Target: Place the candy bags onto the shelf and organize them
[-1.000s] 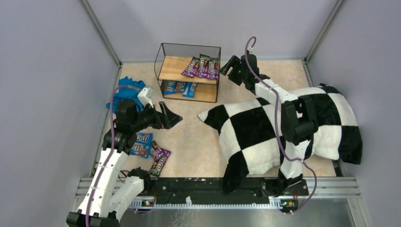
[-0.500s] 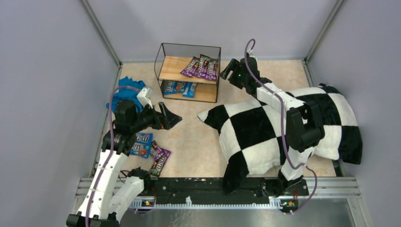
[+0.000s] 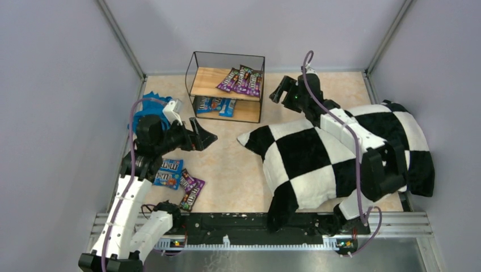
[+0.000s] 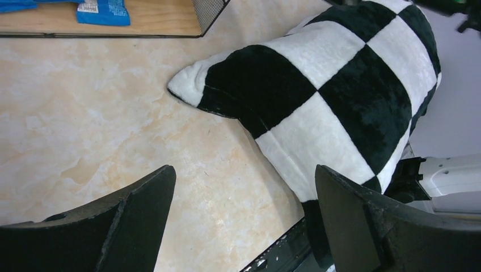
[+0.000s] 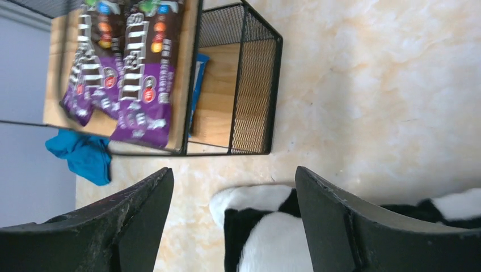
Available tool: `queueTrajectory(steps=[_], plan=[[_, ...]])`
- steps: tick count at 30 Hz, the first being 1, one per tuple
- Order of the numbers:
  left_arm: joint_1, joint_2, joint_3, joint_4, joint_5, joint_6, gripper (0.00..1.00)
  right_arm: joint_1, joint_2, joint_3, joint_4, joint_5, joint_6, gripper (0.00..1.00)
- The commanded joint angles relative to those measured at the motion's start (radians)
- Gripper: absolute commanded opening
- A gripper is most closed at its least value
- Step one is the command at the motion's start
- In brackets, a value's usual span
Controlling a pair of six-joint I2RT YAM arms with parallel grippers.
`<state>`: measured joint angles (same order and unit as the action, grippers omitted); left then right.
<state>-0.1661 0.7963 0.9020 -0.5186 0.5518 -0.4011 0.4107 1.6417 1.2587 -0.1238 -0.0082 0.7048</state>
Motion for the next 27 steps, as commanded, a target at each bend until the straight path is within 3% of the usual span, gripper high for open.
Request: queueTrajectory(steps=[1, 9, 16, 21, 27], plan=[[0.004, 0.016, 0.032, -0.037, -0.022, 0.018, 0.99, 0.015, -0.209, -0.038, -0.082, 0.013, -0.135, 0.79], [0.004, -0.041, -0.074, -0.068, -0.102, -0.129, 0.99, 0.269, -0.326, -0.156, -0.058, -0.016, -0.176, 0.81], [0.004, -0.119, 0.044, -0.225, -0.329, -0.11, 0.99, 0.533, -0.258, -0.277, 0.213, -0.039, -0.035, 0.81], [0.004, -0.166, 0.162, -0.303, -0.441, -0.087, 0.99, 0.674, -0.165, -0.406, 0.517, -0.007, 0.16, 0.8], [0.004, -0.179, 0.231, -0.335, -0.421, -0.054, 0.99, 0.795, 0.032, -0.438, 0.753, 0.125, 0.44, 0.79]])
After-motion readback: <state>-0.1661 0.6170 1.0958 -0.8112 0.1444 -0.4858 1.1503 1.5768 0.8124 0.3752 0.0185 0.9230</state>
